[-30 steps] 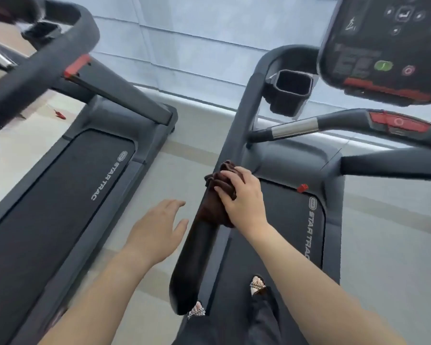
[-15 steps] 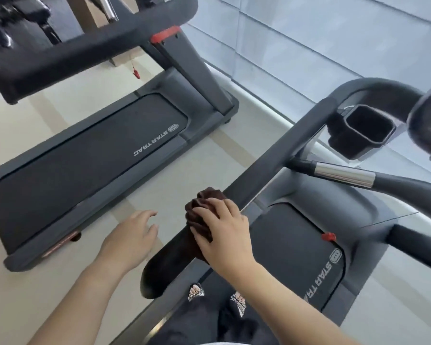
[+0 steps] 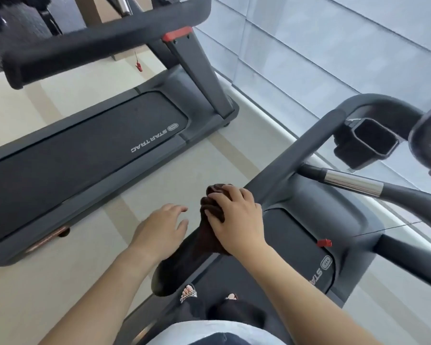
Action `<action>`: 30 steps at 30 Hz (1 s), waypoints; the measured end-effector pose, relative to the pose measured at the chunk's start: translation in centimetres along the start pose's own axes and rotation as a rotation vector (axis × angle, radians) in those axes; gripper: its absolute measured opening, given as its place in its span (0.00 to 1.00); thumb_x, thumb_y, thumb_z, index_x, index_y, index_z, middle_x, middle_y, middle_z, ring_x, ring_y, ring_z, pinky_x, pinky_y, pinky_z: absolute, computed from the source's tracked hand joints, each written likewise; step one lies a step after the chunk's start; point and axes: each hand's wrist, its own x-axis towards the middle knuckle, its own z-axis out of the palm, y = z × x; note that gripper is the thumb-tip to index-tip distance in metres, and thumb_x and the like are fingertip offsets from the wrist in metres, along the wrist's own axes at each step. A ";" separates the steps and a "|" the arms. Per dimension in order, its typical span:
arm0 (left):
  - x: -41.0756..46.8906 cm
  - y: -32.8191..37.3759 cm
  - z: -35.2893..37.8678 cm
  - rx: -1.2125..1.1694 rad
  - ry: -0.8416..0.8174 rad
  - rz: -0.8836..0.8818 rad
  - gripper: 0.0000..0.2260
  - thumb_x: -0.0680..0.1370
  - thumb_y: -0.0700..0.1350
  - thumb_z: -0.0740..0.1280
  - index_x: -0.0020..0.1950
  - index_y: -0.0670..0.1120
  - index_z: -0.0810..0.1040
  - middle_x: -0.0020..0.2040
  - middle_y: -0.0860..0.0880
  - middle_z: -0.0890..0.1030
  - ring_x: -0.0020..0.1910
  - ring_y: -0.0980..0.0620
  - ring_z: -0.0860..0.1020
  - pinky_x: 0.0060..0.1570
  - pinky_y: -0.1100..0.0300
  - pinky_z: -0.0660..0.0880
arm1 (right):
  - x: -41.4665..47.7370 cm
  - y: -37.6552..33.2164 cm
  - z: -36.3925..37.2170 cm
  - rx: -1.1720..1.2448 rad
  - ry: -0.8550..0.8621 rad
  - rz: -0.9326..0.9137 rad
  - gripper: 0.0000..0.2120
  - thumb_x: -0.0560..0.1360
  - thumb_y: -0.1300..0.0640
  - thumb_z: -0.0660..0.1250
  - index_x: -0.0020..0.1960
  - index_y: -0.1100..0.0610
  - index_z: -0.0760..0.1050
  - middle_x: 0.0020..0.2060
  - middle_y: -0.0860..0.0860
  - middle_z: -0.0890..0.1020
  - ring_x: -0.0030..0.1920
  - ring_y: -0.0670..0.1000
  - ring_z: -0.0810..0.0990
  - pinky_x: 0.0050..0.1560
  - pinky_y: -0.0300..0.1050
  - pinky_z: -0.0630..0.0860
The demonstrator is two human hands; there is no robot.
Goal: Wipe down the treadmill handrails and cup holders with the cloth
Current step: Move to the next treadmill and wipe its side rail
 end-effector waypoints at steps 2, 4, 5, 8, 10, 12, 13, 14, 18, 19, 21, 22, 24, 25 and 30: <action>-1.4 0.3 1.7 -0.046 0.017 0.023 0.15 0.80 0.52 0.54 0.64 0.53 0.71 0.65 0.54 0.74 0.61 0.52 0.73 0.58 0.54 0.72 | -1.3 0.3 0.4 0.044 0.083 0.024 0.14 0.73 0.47 0.66 0.58 0.47 0.76 0.61 0.48 0.75 0.62 0.56 0.70 0.50 0.54 0.72; -3.1 0.9 3.5 -0.146 0.060 0.021 0.14 0.80 0.51 0.52 0.61 0.53 0.73 0.59 0.53 0.78 0.55 0.52 0.76 0.52 0.56 0.73 | -2.2 1.0 0.5 0.098 0.145 0.035 0.15 0.73 0.48 0.67 0.58 0.48 0.77 0.60 0.49 0.76 0.62 0.56 0.71 0.50 0.56 0.74; -3.8 1.1 4.2 -0.193 0.095 0.011 0.14 0.80 0.51 0.52 0.60 0.53 0.73 0.56 0.53 0.79 0.53 0.53 0.76 0.49 0.57 0.73 | -2.4 1.4 0.4 0.107 0.153 0.037 0.15 0.73 0.48 0.67 0.58 0.48 0.77 0.60 0.49 0.76 0.62 0.55 0.70 0.50 0.56 0.74; -4.3 0.7 5.0 -0.249 0.133 0.001 0.15 0.80 0.52 0.52 0.61 0.52 0.72 0.57 0.55 0.78 0.53 0.55 0.76 0.50 0.60 0.72 | -1.2 2.7 -0.1 0.091 0.137 0.058 0.15 0.73 0.47 0.66 0.59 0.48 0.77 0.61 0.48 0.75 0.63 0.55 0.68 0.54 0.56 0.72; -3.6 0.4 4.7 -0.236 0.076 0.002 0.15 0.80 0.53 0.51 0.61 0.53 0.72 0.57 0.55 0.77 0.54 0.55 0.75 0.51 0.59 0.72 | 0.7 3.6 -0.8 0.067 0.129 0.118 0.15 0.74 0.47 0.65 0.60 0.47 0.76 0.62 0.48 0.74 0.64 0.55 0.67 0.55 0.55 0.70; -2.8 0.5 4.4 -0.214 0.055 -0.003 0.15 0.80 0.53 0.50 0.58 0.54 0.73 0.56 0.56 0.77 0.52 0.57 0.75 0.50 0.58 0.73 | 2.5 4.1 -1.4 0.040 0.109 0.184 0.15 0.74 0.46 0.64 0.60 0.47 0.75 0.63 0.47 0.73 0.64 0.56 0.66 0.56 0.55 0.69; -2.4 0.8 4.4 -0.206 0.053 -0.003 0.15 0.80 0.53 0.50 0.57 0.54 0.73 0.55 0.56 0.77 0.52 0.57 0.74 0.49 0.59 0.72 | 3.0 4.2 -1.5 0.025 0.102 0.194 0.15 0.74 0.46 0.63 0.60 0.46 0.75 0.63 0.47 0.73 0.63 0.56 0.66 0.56 0.55 0.69; -2.1 1.2 4.5 -0.199 0.053 0.001 0.15 0.80 0.53 0.50 0.57 0.53 0.73 0.55 0.56 0.77 0.51 0.57 0.74 0.49 0.59 0.72 | 3.1 4.3 -1.5 0.012 0.101 0.185 0.15 0.74 0.46 0.63 0.60 0.46 0.75 0.63 0.47 0.73 0.63 0.56 0.66 0.55 0.55 0.69; -0.2 3.0 5.1 -0.157 0.061 0.033 0.15 0.80 0.52 0.49 0.57 0.52 0.73 0.55 0.56 0.77 0.51 0.56 0.74 0.47 0.61 0.70 | 2.7 5.5 -1.4 0.034 0.094 0.114 0.16 0.74 0.45 0.64 0.60 0.46 0.75 0.62 0.47 0.73 0.63 0.55 0.67 0.55 0.57 0.70; 0.4 3.5 5.3 -0.149 0.059 0.038 0.15 0.80 0.52 0.49 0.57 0.53 0.73 0.55 0.56 0.77 0.51 0.57 0.74 0.47 0.61 0.70 | 3.0 6.3 -1.7 0.039 0.090 0.117 0.16 0.74 0.45 0.64 0.60 0.45 0.75 0.62 0.46 0.73 0.63 0.55 0.66 0.55 0.57 0.70; 1.7 4.6 5.6 -0.142 0.059 0.047 0.15 0.80 0.53 0.49 0.58 0.53 0.72 0.56 0.56 0.77 0.51 0.57 0.74 0.47 0.62 0.70 | 4.6 8.2 -2.7 0.047 0.093 0.147 0.16 0.74 0.45 0.64 0.60 0.45 0.74 0.62 0.46 0.72 0.64 0.55 0.66 0.56 0.56 0.70; 2.4 5.3 5.7 -0.140 0.063 0.049 0.16 0.80 0.54 0.49 0.60 0.53 0.72 0.57 0.57 0.77 0.52 0.57 0.74 0.48 0.62 0.70 | 5.5 9.3 -3.3 0.050 0.094 0.164 0.16 0.74 0.45 0.64 0.60 0.45 0.74 0.62 0.46 0.72 0.64 0.55 0.66 0.56 0.55 0.70; 3.9 6.9 6.1 -0.131 0.067 0.054 0.17 0.80 0.55 0.49 0.62 0.53 0.70 0.59 0.57 0.76 0.54 0.57 0.74 0.48 0.62 0.70 | 7.6 11.5 -4.5 0.046 0.081 0.182 0.16 0.74 0.45 0.64 0.61 0.45 0.74 0.63 0.46 0.71 0.64 0.55 0.65 0.56 0.55 0.69; 4.6 7.9 6.3 -0.124 0.067 0.056 0.17 0.80 0.55 0.48 0.63 0.53 0.70 0.60 0.56 0.75 0.54 0.57 0.74 0.48 0.63 0.69 | 8.6 12.7 -5.1 0.041 0.069 0.185 0.16 0.75 0.45 0.63 0.61 0.44 0.74 0.64 0.46 0.71 0.64 0.56 0.65 0.56 0.55 0.68; 9.0 13.3 7.4 -0.082 0.075 0.052 0.20 0.79 0.58 0.47 0.66 0.52 0.66 0.62 0.55 0.74 0.54 0.55 0.75 0.47 0.60 0.71 | 12.2 17.9 -7.2 0.038 0.051 0.183 0.15 0.75 0.44 0.62 0.61 0.43 0.73 0.64 0.46 0.70 0.64 0.55 0.65 0.55 0.55 0.69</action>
